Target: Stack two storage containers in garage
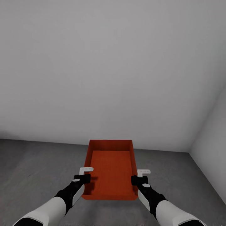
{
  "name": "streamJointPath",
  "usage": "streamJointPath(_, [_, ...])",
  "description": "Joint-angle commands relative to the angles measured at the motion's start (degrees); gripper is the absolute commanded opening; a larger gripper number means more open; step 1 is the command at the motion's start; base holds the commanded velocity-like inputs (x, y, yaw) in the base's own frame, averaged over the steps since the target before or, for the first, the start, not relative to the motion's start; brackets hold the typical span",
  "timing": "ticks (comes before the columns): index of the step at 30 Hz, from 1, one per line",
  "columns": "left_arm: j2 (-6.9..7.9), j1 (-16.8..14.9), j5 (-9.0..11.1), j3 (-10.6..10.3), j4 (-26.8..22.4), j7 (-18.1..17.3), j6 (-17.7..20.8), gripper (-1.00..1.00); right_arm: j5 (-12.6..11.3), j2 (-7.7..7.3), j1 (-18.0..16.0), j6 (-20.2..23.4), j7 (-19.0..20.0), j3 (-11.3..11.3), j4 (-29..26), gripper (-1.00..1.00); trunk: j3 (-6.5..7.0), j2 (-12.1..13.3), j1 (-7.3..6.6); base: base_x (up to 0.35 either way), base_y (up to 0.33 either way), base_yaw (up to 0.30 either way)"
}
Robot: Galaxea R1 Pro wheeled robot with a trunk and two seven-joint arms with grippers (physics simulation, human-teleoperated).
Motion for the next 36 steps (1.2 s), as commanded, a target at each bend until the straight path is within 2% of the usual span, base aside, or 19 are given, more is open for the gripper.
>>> streamJointPath(1, [-0.71, -0.1, -0.9, 1.4, -0.8, 0.6, 0.3, -1.0, -0.9, 0.04, 0.0, -0.4, -0.5, -0.6, 0.2, -1.0, -0.37, -0.5, 0.24, 0.0, 0.0, 0.0])
streamJointPath(21, [-0.71, -0.1, -0.9, 1.5, -0.8, 0.6, 0.4, -1.0, -0.9, 0.04, 0.0, -0.4, -0.5, -0.6, 0.2, -1.0, -5.82, -8.5, 4.63, 0.0, 0.0, 0.0])
streamJointPath(36, [-0.71, -0.1, -0.9, 1.4, -0.8, 0.5, 0.4, -1.0, -0.9, 0.04, 0.0, -0.4, -0.5, -0.6, 0.2, -1.0, -7.21, -8.5, 4.63, 0.0, 0.0, 0.0])
